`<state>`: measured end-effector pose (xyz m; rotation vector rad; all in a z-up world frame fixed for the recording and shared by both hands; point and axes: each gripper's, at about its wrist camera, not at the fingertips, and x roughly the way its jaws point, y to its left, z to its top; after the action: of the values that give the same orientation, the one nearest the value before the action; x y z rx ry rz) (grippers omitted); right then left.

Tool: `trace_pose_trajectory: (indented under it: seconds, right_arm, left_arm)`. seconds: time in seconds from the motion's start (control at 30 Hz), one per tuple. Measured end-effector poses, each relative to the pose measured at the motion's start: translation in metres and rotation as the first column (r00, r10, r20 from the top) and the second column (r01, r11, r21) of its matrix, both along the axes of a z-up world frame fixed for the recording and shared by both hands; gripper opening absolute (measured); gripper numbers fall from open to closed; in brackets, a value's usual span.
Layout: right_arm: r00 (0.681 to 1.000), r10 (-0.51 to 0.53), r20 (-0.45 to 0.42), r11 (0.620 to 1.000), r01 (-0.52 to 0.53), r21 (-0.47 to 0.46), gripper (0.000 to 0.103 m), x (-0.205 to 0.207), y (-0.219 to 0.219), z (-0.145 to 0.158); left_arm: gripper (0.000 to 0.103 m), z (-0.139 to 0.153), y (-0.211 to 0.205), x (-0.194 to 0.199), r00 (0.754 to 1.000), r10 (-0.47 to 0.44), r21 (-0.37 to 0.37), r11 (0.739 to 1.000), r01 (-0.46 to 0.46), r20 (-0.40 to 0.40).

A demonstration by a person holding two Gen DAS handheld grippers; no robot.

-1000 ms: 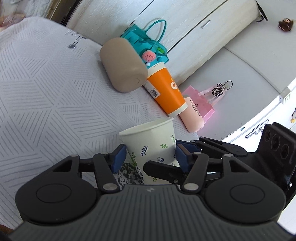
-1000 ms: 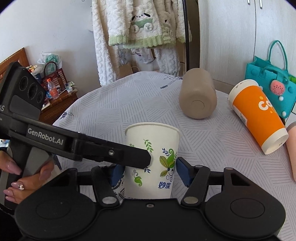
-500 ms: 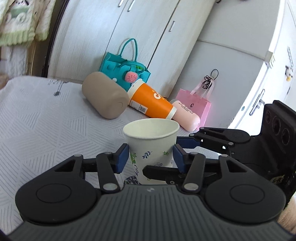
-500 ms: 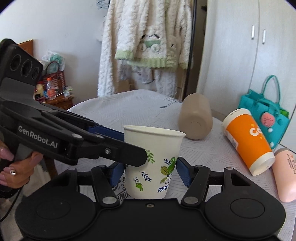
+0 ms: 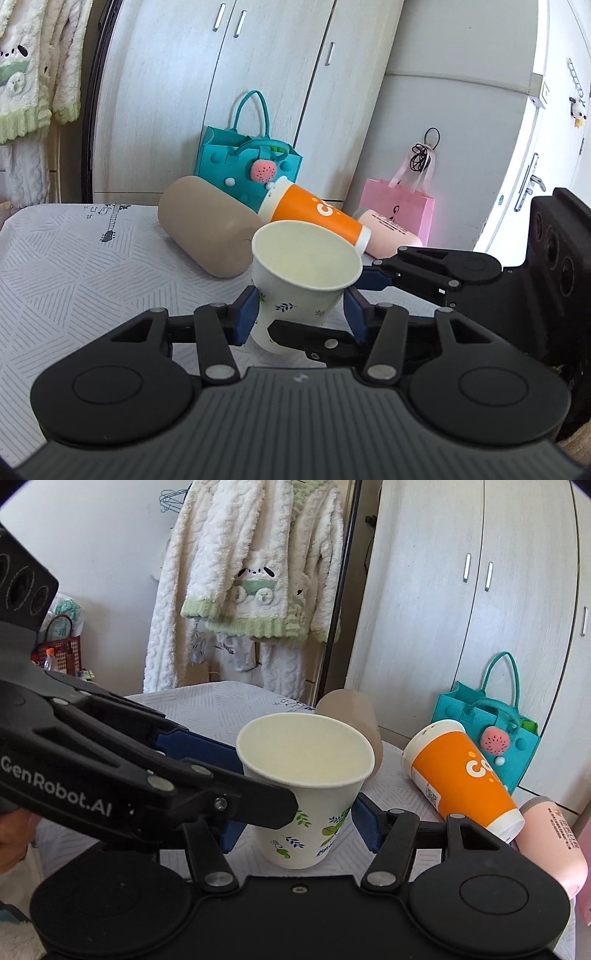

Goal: Flip cup upright
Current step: 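Lower the upright cup onto the table with the right gripper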

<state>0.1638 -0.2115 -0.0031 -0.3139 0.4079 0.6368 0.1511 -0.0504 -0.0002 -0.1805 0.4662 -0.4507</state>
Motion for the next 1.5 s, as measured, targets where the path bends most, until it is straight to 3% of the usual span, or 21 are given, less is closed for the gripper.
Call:
trace_pose_trajectory:
  seconds: [0.23,0.7,0.97,1.5]
  right_arm:
    - [0.997,-0.029,-0.068,0.999,0.030,0.023,0.066,0.017,0.003,-0.010]
    - [0.997,-0.055,-0.056,0.998,0.056,0.020,0.067,0.012,0.007,-0.012]
    - [0.995,-0.083,-0.051,0.996,0.085,0.030,0.079,0.005,0.003,-0.006]
    - [0.973,-0.225,-0.060,0.971,0.228,0.064,0.080,-0.056,-0.019,0.027]
  left_arm:
    - [0.049,-0.011,-0.001,0.014,1.000,0.007,-0.003,1.000,-0.007,-0.023]
    - [0.053,-0.017,0.005,0.017,0.998,0.021,-0.041,0.999,-0.023,-0.056]
    - [0.061,-0.006,0.008,0.003,0.999,0.022,-0.015,1.000,-0.023,-0.045]
    - [0.068,0.034,0.021,-0.065,0.996,0.088,0.058,0.995,-0.087,-0.007]
